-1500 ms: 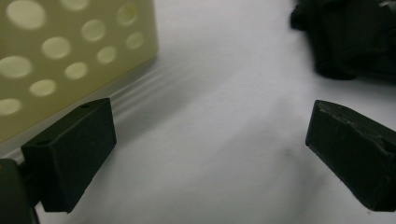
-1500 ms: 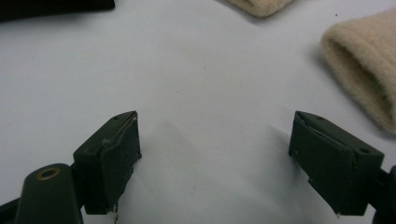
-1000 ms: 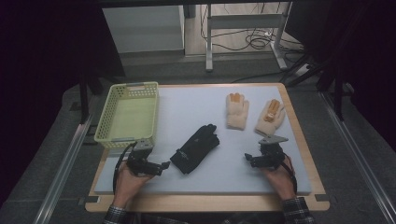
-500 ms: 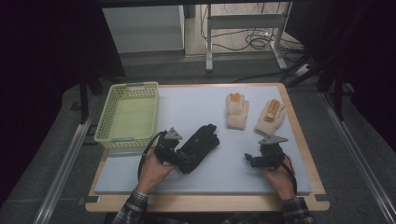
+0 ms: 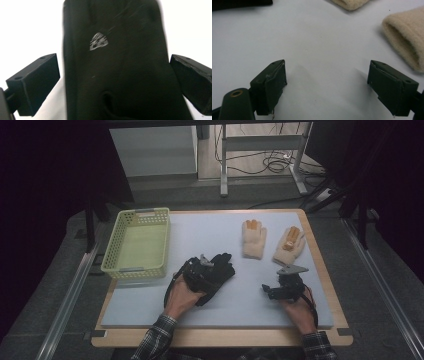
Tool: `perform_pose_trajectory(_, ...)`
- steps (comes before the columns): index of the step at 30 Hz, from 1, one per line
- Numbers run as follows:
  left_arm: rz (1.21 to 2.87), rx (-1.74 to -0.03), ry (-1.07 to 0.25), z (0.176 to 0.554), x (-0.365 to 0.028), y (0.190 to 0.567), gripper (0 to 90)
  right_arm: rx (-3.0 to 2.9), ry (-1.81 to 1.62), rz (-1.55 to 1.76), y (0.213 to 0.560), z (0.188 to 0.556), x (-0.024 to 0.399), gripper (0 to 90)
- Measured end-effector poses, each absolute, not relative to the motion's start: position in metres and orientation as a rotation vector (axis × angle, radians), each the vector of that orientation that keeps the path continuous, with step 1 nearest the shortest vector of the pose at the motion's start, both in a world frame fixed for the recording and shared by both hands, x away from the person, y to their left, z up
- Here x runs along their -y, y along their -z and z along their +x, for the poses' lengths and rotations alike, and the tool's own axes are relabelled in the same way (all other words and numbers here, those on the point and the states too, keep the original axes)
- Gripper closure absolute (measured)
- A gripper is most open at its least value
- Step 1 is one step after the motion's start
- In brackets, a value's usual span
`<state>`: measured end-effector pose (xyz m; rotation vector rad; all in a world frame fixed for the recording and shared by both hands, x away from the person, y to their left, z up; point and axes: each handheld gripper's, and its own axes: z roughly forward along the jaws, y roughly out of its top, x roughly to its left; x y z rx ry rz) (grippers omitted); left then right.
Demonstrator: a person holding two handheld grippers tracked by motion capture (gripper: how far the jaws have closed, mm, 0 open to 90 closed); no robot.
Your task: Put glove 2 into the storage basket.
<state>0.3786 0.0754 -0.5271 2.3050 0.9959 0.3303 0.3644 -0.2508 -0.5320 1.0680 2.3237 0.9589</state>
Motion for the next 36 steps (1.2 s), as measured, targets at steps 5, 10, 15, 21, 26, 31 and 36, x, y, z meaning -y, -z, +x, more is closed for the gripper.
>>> perform_pose_trajectory(5,2.303,-0.982,-0.277,0.379,-0.071,0.536,0.0,-2.325,-0.96,1.067,0.532,0.365,0.251,15.1)
perform_pose_trajectory(10,2.31,-0.999,-0.292,0.377,-0.07,0.536,1.8,-2.326,-0.962,1.072,0.532,0.365,0.251,15.1)
perform_pose_trajectory(15,2.298,-1.006,-0.309,0.374,-0.073,0.531,19.7,-2.325,-0.959,1.067,0.532,0.365,0.251,15.1)
perform_pose_trajectory(21,2.278,-0.991,-0.312,0.372,-0.077,0.527,56.5,-2.325,-0.958,1.067,0.532,0.365,0.251,15.1)
perform_pose_trajectory(26,2.275,-0.994,-0.287,0.374,-0.079,0.524,65.1,-2.326,-0.96,1.068,0.532,0.365,0.251,15.1)
perform_pose_trajectory(31,2.249,-1.014,-0.281,0.377,-0.082,0.517,65.6,-2.326,-0.96,1.068,0.532,0.365,0.251,15.1)
perform_pose_trajectory(36,2.224,-1.036,-0.307,0.382,-0.085,0.499,65.6,-2.326,-0.959,1.065,0.532,0.365,0.251,15.1)
